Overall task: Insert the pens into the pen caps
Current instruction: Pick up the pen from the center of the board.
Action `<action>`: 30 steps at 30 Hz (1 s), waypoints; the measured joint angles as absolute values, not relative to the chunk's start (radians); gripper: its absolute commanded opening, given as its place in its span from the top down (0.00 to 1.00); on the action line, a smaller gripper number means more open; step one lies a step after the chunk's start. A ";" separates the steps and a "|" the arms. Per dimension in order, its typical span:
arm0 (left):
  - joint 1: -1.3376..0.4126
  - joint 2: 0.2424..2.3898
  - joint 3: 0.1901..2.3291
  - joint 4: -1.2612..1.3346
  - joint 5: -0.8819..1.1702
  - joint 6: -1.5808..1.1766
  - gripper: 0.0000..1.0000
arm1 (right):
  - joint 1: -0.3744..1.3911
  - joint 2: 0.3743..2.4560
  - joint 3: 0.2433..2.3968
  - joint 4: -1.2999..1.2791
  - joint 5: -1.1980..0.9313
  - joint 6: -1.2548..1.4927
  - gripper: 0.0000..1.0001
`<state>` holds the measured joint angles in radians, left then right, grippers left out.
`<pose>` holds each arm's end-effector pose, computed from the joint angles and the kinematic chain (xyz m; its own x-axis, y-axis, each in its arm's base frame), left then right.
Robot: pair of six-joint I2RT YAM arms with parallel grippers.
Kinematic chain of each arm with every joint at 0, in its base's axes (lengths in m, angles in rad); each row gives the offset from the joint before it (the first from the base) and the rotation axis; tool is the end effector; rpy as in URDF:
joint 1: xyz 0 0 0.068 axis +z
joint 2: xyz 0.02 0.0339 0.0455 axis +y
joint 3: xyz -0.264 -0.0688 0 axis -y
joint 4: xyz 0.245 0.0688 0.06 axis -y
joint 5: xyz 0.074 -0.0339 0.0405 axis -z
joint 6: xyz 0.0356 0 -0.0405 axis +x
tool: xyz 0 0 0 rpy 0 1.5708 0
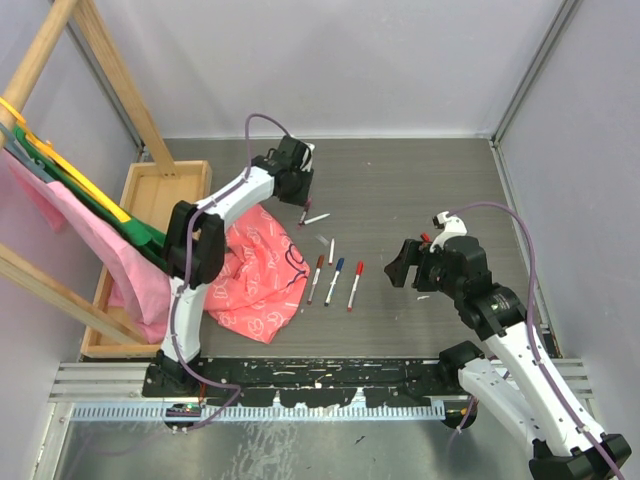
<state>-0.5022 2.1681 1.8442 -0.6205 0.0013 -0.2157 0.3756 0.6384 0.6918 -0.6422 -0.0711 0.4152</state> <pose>0.4243 -0.2331 0.2219 -0.7968 0.1934 -0.5724 0.3189 0.9393 -0.1265 0.1298 0.0539 0.2830 -0.6425 0.1791 -0.7450 -0.1767 0.9114 0.3715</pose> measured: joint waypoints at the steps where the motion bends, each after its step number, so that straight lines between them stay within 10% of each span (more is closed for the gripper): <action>1: -0.498 2.180 1.853 -0.624 0.006 -0.215 0.70 | 0.376 0.642 0.691 -0.640 -0.075 0.415 0.10; 24: -0.484 2.356 1.983 -0.665 0.050 -0.215 0.70 | 0.376 0.656 0.687 -0.621 -0.115 0.401 0.10; 30: -0.484 2.368 1.999 -0.670 0.050 -0.214 0.85 | 0.376 0.656 0.687 -0.621 -0.116 0.399 0.10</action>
